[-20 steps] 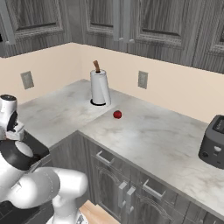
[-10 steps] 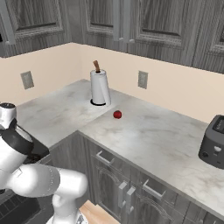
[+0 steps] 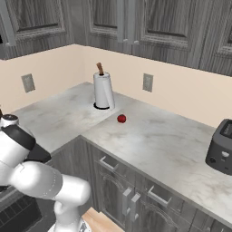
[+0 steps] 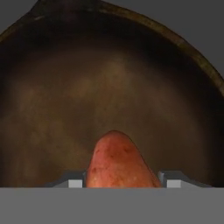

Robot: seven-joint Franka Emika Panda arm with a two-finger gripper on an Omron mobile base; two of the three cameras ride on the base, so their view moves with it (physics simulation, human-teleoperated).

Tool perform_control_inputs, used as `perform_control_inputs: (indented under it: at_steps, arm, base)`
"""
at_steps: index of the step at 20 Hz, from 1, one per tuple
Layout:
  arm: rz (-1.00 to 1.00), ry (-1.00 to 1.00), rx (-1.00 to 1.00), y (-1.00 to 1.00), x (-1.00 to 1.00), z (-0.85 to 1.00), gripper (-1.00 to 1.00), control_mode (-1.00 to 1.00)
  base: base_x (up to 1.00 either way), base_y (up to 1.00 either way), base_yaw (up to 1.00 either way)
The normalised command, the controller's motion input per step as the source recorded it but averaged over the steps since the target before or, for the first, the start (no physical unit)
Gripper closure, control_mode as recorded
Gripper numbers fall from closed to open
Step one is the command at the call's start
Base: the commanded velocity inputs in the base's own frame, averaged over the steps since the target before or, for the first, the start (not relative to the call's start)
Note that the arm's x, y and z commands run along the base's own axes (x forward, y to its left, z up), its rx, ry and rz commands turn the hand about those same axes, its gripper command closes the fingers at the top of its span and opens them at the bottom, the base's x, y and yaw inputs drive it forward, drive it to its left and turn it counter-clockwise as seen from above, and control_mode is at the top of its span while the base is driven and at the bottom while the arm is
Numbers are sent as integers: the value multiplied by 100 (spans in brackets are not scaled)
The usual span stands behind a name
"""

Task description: Put the sweet potato and tomato in the pan. Then turn on the front right burner and set the heat to medium.

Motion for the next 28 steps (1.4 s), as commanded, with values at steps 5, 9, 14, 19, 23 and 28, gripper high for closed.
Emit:
perform_control_inputs:
  at_steps: [5,9,14,19,23,28]
  arm:
    - [0,0,0,10,0,-23,-100,-100]
    - [0,0,0,2,-7,-8,-100,-100]
    - [0,-11,0,-29,-30,0,-100,-100]
    - [0,-29,0,-17,-22,30,-100,-100]
    - [0,-33,0,-29,-18,61,-100,-100]
    - [0,-24,0,-46,-17,50,-100,-100]
  base:
    - [0,0,0]
    - [0,0,0]
    - [0,0,0]
    - [0,0,0]
    - [0,0,0]
    - [0,0,0]
